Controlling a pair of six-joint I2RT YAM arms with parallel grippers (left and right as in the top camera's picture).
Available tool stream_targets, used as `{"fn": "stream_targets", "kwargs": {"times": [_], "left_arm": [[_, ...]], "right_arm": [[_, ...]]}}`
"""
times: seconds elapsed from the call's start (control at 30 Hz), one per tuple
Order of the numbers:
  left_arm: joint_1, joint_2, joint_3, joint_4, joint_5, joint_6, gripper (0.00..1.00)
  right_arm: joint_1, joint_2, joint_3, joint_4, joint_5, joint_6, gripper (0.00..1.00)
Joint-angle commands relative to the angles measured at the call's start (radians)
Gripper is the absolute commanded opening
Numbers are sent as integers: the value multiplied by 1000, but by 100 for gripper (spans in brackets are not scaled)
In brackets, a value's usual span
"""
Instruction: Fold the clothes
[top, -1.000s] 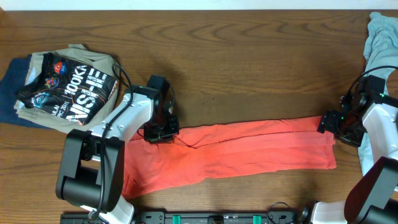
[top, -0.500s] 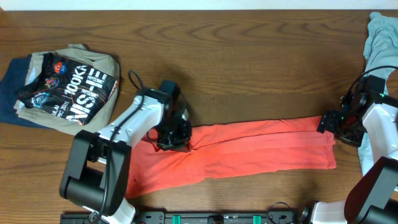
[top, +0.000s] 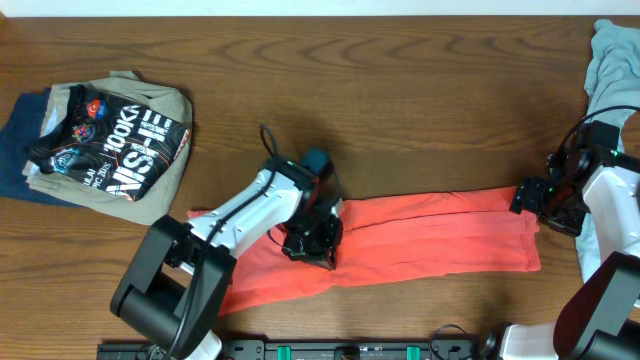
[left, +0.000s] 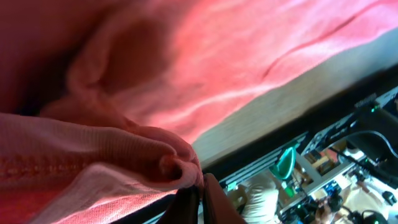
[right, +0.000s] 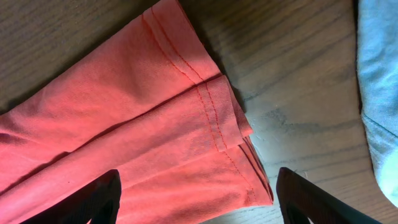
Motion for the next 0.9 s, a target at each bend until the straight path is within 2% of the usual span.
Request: {"fn": "stream_targets", "kwargs": {"times": [0.0, 0.03, 0.07, 0.2, 0.47, 0.57, 0.73, 0.77, 0.83, 0.87], "left_arm": [[-14, -19, 0, 1, 20, 13, 17], [-9, -19, 0, 6, 20, 13, 35], [-1, -19, 0, 10, 20, 13, 46], [69, -21, 26, -24, 6, 29, 53], [323, -120, 63, -168, -314, 18, 57], [431, -149, 63, -190, -375, 13, 62], [574, -151, 51, -183, -458, 13, 62], [598, -151, 42, -176, -476, 13, 61], [640, -151, 18, -163, -491, 12, 48], [658, -151, 4, -158, -491, 12, 47]], "right_arm": [[-10, -8, -5, 2, -4, -9, 79], [-10, -8, -5, 2, -4, -9, 79], [-10, -8, -5, 2, -4, -9, 79], [-10, -8, -4, 1, -4, -9, 79], [-10, -8, -5, 2, -4, -9, 79], [-10, -8, -4, 3, -4, -9, 79], [-10, -8, -5, 2, -5, -9, 79], [-10, -8, -5, 2, -8, -9, 79], [-10, -8, -4, 4, -8, -9, 80], [-10, -8, -5, 6, -8, -9, 79]]}}
